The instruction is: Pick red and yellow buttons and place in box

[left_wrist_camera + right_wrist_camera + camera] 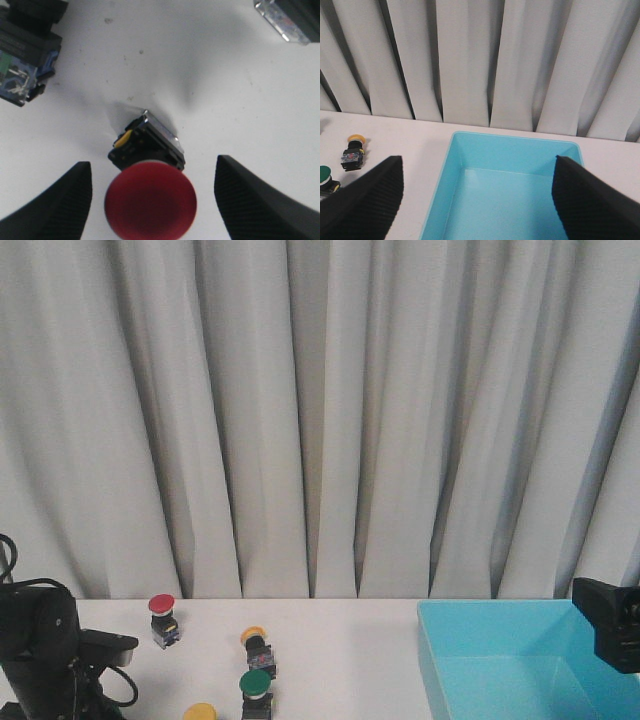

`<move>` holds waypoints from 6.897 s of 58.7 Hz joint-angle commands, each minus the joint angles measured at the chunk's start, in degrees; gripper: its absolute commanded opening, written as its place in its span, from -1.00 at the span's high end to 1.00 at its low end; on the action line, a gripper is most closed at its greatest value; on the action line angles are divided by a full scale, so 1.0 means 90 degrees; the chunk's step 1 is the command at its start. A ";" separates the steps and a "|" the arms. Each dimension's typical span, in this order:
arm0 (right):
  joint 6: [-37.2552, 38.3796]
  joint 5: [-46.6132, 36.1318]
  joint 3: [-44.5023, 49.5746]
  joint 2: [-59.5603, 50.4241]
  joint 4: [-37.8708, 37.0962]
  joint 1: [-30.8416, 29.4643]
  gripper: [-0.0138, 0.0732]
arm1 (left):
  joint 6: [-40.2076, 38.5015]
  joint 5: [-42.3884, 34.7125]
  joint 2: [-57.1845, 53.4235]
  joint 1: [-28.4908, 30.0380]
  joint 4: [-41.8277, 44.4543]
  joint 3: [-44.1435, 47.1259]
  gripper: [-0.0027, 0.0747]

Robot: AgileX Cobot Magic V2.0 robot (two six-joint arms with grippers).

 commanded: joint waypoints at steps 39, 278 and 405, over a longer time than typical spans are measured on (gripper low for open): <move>0.0017 -0.0753 -0.0226 -0.0073 -0.0041 0.0007 -0.65 | 0.0178 0.0013 -0.0402 -0.0012 0.0120 -0.0183 0.95; -0.5974 -0.1414 -0.1129 0.1980 0.5487 -0.0539 0.66 | 0.2094 0.0691 -0.3425 -0.1540 0.0036 -0.3657 0.95; -0.6852 -0.0327 -0.2086 0.1422 0.5307 0.0102 -0.19 | 0.1290 -0.0097 -0.3353 -0.1540 0.0092 -0.3652 0.93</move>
